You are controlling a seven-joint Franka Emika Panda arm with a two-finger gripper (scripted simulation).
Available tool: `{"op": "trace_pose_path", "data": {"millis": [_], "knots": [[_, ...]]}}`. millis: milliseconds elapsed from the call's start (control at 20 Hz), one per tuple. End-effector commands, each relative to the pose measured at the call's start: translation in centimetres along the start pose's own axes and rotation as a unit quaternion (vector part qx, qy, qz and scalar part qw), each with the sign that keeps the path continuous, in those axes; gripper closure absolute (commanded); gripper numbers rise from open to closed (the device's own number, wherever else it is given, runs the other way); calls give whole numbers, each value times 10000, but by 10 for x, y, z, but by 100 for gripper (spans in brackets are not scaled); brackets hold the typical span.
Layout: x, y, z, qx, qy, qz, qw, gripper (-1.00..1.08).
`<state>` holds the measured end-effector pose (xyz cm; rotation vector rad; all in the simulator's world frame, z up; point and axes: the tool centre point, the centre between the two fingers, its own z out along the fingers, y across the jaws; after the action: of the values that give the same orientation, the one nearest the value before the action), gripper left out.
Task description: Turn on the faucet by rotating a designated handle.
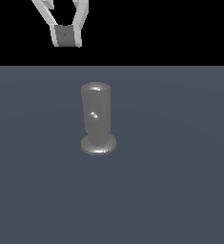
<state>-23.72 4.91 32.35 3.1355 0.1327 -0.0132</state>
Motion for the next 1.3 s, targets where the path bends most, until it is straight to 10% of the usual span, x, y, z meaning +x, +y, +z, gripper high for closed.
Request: {"op": "trace_pose_path", "data": {"millis": [0,1250], "knots": [[2,-5,20,3,11,-15,10000,108],[16,-27,102,15,43,-91,9999,108]]}}
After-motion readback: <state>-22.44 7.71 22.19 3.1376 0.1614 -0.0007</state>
